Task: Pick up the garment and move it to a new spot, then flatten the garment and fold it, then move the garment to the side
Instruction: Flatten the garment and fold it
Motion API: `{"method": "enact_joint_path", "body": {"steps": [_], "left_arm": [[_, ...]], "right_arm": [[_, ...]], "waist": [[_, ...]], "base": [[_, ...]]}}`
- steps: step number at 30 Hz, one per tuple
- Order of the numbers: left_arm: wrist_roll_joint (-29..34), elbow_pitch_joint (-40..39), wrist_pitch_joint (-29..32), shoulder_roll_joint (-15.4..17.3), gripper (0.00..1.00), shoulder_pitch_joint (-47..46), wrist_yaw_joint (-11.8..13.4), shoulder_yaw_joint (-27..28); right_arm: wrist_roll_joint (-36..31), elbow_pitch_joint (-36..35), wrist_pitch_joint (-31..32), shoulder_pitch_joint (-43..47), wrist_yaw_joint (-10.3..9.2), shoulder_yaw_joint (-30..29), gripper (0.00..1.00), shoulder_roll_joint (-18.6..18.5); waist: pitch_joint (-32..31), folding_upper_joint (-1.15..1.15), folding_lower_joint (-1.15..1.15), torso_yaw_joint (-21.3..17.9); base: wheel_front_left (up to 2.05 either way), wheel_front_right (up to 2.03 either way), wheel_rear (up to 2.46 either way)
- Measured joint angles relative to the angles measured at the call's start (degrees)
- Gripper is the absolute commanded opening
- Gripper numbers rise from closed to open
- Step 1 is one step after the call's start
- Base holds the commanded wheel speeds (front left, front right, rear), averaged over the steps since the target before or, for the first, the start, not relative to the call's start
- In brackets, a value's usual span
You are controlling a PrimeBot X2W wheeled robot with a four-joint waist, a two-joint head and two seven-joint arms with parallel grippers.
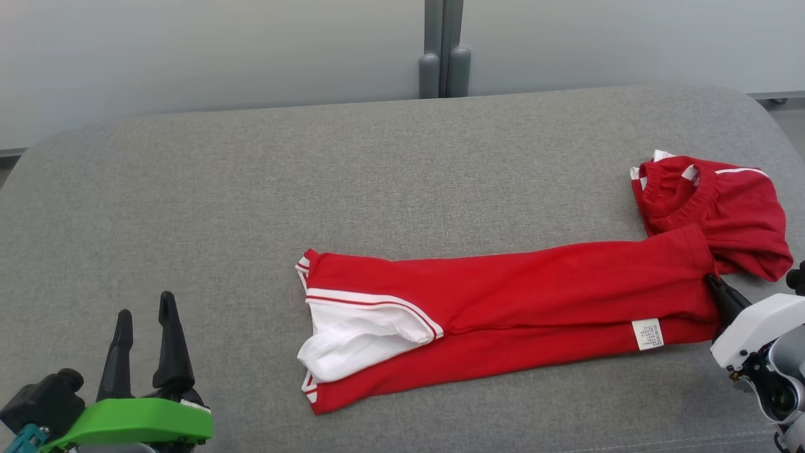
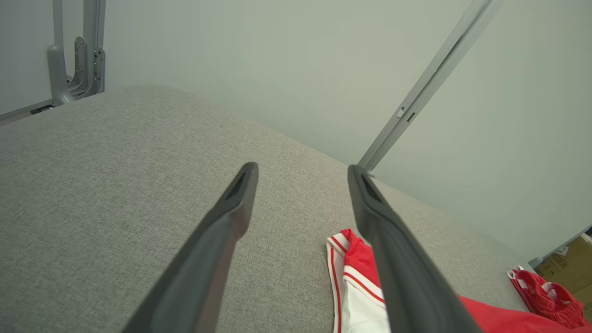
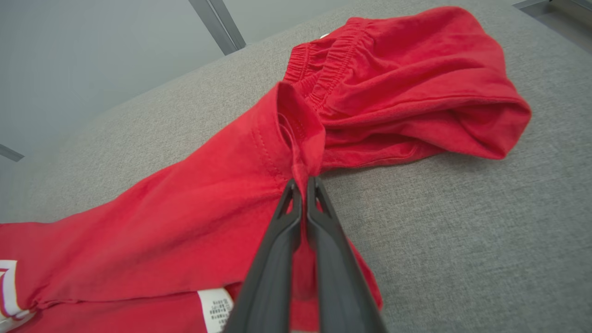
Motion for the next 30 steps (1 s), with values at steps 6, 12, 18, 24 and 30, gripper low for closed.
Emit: {"method": "enact_joint_path", "body": {"steps": [6,12,18,24,30], "left_arm": [[-0.01,-0.07,0.60,-0.01,1.00,0.00,0.01,-1.05],[-0.01,-0.04,1.10,-0.01,1.00,-0.02,0.02,-2.49],[-0.01,-0.18,1.51,0.00,1.00,-0.03,0.47,-2.82],[-0.01,-0.41,1.58,0.00,1.00,-0.04,0.47,-3.92],[-0.01,-0.42,1.92,0.02,1.00,-0.04,0.52,-4.19]], "right_arm": [[0.83,-1.46,0.14,-0.16,0.86,-0.08,0.00,0.63],[4.46,-6.65,1.42,-0.16,2.32,1.25,0.00,5.08],[10.80,-13.77,5.26,-0.20,2.80,3.96,0.00,11.43],[12.10,-18.17,9.11,-1.32,2.82,8.94,0.00,15.67],[10.13,-17.24,10.47,-3.77,2.81,12.29,0.00,18.52]], "waist": [[-0.28,0.00,0.00,-1.11],[-0.88,0.00,0.00,-0.31],[-1.59,0.00,0.00,1.39],[-2.40,0.00,0.00,3.68],[-3.10,0.00,0.00,6.39]], "base": [[0.00,0.00,0.00],[0.00,0.00,0.00],[0.00,0.00,0.00],[0.00,0.00,0.00],[0.00,0.00,0.00]]}}
